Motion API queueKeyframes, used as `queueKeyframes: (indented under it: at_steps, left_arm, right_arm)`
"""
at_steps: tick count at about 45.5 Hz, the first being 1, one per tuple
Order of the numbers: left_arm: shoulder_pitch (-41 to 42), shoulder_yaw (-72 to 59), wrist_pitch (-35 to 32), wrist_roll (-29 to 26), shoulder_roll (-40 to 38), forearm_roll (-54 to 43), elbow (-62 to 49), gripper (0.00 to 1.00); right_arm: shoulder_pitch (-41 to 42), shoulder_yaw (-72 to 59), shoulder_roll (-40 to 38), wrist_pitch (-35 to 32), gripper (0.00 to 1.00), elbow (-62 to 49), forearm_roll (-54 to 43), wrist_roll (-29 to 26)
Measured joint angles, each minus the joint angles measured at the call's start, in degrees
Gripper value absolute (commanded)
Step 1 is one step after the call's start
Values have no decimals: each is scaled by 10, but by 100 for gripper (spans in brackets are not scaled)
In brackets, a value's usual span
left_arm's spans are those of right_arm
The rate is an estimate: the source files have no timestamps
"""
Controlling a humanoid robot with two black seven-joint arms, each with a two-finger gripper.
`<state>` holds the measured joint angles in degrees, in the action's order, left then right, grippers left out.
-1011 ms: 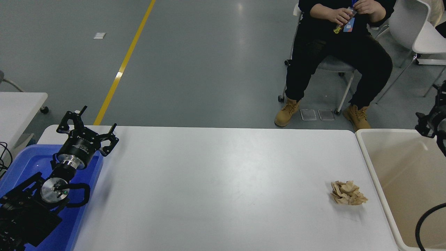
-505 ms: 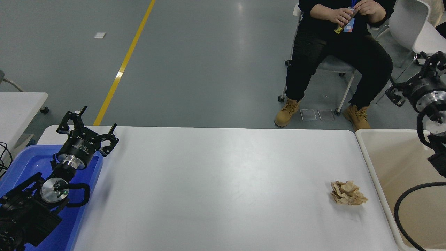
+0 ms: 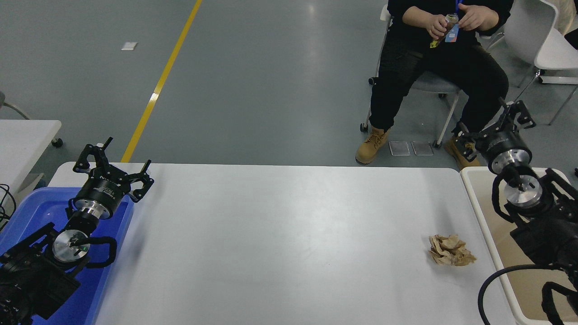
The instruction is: Clean the table surface
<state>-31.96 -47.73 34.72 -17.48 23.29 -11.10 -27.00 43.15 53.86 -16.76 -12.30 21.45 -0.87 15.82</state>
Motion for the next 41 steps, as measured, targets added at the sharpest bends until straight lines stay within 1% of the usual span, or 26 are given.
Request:
queueKeyframes:
  at_steps: [10,23,41]
  left_arm:
    - [0,0,0,0,0,0,0,100]
    - [0,0,0,0,0,0,0,100]
    - [0,0,0,0,0,0,0,100]
  right_arm:
    - [-17,-14,-4,-10,98,2,-1,15]
    - [-23,-19,-5,-14,98,3,-1,21]
    - [-6,-41,-15,-15,98,-3,5,22]
